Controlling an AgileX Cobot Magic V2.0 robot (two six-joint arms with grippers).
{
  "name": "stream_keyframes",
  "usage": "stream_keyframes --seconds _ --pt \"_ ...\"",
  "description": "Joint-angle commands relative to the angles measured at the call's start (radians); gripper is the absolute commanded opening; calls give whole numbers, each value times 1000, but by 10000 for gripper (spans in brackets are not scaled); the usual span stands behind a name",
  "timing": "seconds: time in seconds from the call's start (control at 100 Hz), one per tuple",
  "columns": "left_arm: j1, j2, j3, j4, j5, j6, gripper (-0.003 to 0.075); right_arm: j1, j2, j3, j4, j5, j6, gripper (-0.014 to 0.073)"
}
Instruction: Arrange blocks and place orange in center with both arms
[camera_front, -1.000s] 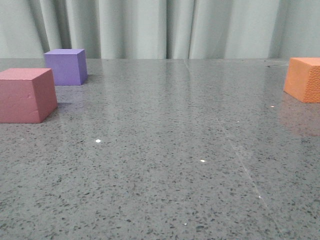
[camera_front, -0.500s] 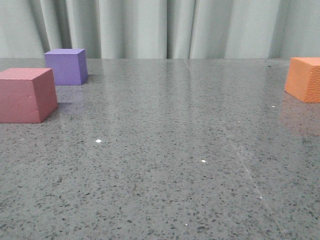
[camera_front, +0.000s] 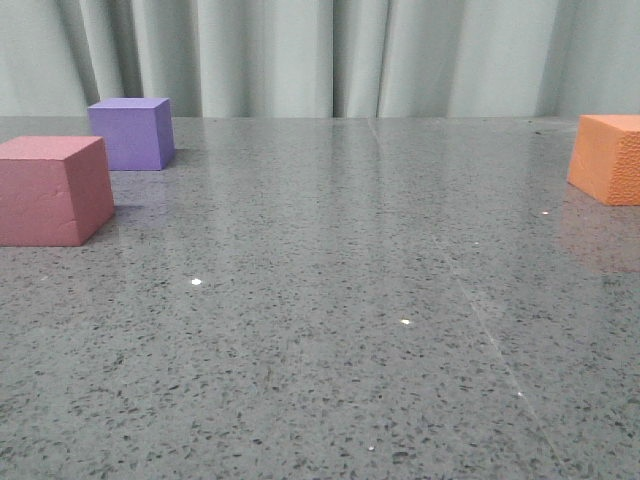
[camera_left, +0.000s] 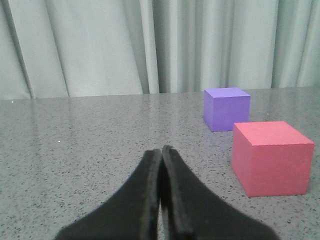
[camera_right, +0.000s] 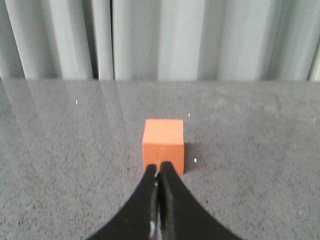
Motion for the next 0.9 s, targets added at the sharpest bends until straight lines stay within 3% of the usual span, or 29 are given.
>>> stream_keyframes --seconds 0.0,0.25,0.67,0.76,0.89 --pt "2 -32 56 -9 -83 2 -19 -5 123 -128 2 37 -2 -67" --pt "2 -32 56 -9 -83 2 -19 -5 392 -335 2 181 -2 -67" --pt "2 -32 56 -9 -83 2 -19 -5 517 -352 5 226 -2 -57" --pt "2 -32 56 -9 -83 2 -19 -5 517 -352 34 241 -2 26" --pt "2 -32 56 -9 -83 2 -19 -5 517 -352 75 240 -2 303"
